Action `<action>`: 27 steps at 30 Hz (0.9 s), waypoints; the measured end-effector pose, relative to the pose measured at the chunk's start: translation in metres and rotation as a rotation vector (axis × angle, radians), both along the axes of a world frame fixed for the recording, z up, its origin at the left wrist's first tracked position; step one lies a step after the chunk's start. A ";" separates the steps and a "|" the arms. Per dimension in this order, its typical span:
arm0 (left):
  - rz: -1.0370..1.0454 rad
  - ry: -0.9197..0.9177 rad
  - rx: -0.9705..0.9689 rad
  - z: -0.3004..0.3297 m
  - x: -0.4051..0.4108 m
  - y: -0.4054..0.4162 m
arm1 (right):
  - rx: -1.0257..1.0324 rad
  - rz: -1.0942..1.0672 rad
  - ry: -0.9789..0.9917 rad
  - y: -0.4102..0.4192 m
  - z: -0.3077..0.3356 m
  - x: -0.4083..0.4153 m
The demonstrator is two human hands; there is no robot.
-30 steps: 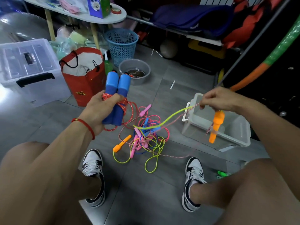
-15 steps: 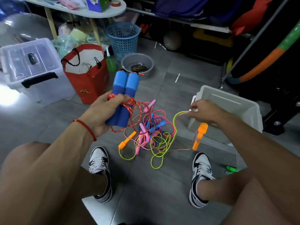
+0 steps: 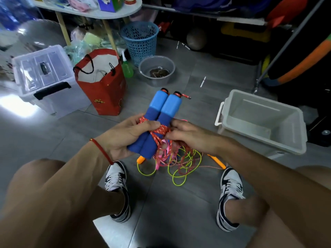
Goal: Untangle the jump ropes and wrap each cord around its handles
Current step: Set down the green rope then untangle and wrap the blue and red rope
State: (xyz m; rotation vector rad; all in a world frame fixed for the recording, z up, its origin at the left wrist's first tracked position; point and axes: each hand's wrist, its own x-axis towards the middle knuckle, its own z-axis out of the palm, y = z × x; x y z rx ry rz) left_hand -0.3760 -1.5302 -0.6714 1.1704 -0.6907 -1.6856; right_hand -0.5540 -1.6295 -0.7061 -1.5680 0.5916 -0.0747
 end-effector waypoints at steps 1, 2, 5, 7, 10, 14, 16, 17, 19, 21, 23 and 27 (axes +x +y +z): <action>0.026 -0.028 0.028 -0.002 0.002 -0.001 | -0.027 -0.027 0.039 -0.001 -0.005 0.001; 0.052 -0.061 0.048 -0.004 0.004 -0.002 | -0.066 -0.054 0.078 -0.003 -0.007 0.001; 0.051 -0.109 0.076 -0.007 0.008 -0.002 | -0.398 -0.022 0.139 -0.011 -0.006 -0.008; 0.042 -0.101 0.081 -0.005 0.007 -0.002 | -0.741 0.084 0.228 -0.021 0.001 -0.020; 0.033 -0.073 0.060 -0.003 0.008 -0.002 | -0.946 0.210 0.524 -0.038 0.006 -0.039; -0.030 -0.079 0.078 -0.003 0.003 -0.001 | -0.990 0.272 0.831 -0.041 0.001 -0.050; -0.066 -0.093 0.099 -0.005 -0.001 -0.001 | -0.776 0.161 0.542 -0.024 0.002 -0.040; -0.095 -0.084 0.105 -0.005 -0.003 -0.001 | -0.575 0.107 0.355 -0.014 -0.001 -0.033; -0.141 -0.051 0.104 -0.006 -0.005 -0.001 | -0.223 0.026 0.115 0.003 -0.009 -0.018; -0.140 -0.037 0.099 -0.008 -0.003 -0.002 | -0.060 -0.031 0.007 0.012 -0.016 -0.010; -0.154 -0.021 0.087 -0.007 0.000 -0.002 | -0.040 -0.053 -0.017 0.016 -0.016 -0.009; -0.182 -0.026 0.078 -0.008 0.002 0.001 | 0.052 -0.210 -0.020 0.020 -0.016 -0.009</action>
